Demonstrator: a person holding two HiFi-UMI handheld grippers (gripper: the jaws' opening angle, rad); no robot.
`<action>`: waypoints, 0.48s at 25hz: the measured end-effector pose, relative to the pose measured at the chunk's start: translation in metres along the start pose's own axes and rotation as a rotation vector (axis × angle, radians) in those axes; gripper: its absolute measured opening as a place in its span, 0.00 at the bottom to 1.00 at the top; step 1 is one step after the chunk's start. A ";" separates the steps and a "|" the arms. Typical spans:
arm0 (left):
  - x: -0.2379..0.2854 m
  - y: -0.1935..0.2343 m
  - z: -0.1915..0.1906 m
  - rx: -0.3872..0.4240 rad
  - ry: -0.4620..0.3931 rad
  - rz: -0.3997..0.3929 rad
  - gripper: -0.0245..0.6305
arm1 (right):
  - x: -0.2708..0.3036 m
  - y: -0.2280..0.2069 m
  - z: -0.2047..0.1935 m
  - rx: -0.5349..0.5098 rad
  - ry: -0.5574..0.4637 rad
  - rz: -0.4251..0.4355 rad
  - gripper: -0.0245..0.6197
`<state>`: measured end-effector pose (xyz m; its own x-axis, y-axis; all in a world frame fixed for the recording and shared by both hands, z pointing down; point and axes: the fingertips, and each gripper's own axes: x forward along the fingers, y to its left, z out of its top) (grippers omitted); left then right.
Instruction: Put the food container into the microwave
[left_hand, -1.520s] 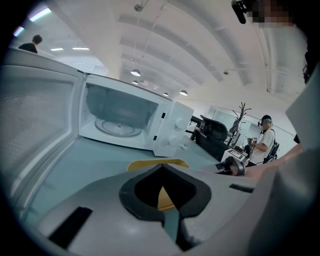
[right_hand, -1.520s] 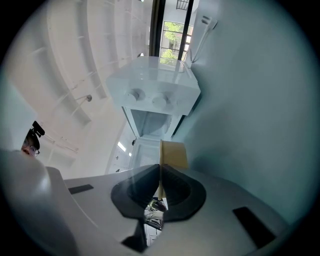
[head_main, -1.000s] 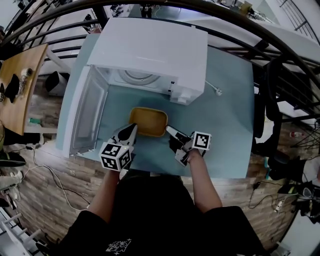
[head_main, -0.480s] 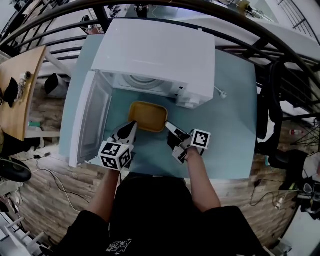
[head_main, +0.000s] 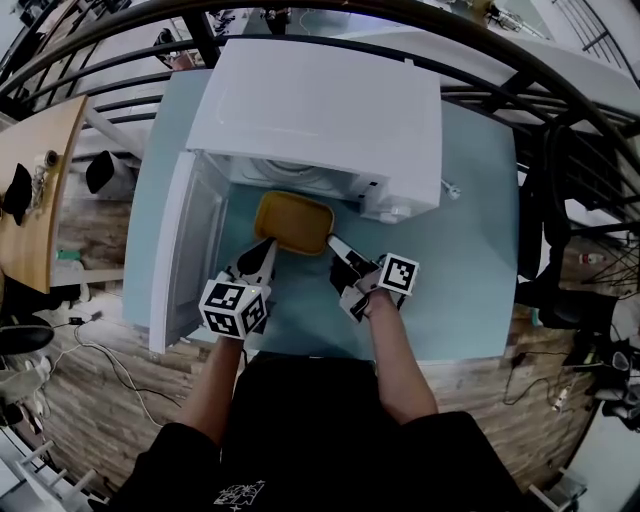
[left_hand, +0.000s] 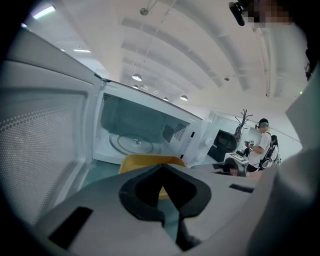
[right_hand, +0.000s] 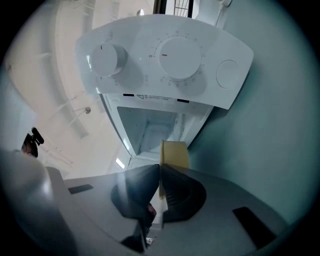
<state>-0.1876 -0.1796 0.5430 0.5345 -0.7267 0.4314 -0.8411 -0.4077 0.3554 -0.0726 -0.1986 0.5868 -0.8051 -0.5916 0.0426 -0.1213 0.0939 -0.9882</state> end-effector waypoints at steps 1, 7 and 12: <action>0.001 0.002 0.001 -0.003 -0.003 0.001 0.05 | 0.003 0.000 0.001 0.005 -0.007 0.002 0.07; 0.008 0.010 0.009 -0.016 -0.017 0.000 0.05 | 0.020 0.001 0.008 0.013 -0.048 0.014 0.07; 0.011 0.014 0.014 -0.025 -0.033 0.006 0.05 | 0.028 0.004 0.013 0.019 -0.076 0.034 0.07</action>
<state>-0.1946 -0.2017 0.5410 0.5262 -0.7470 0.4064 -0.8417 -0.3894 0.3741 -0.0880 -0.2253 0.5822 -0.7620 -0.6476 -0.0014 -0.0832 0.1000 -0.9915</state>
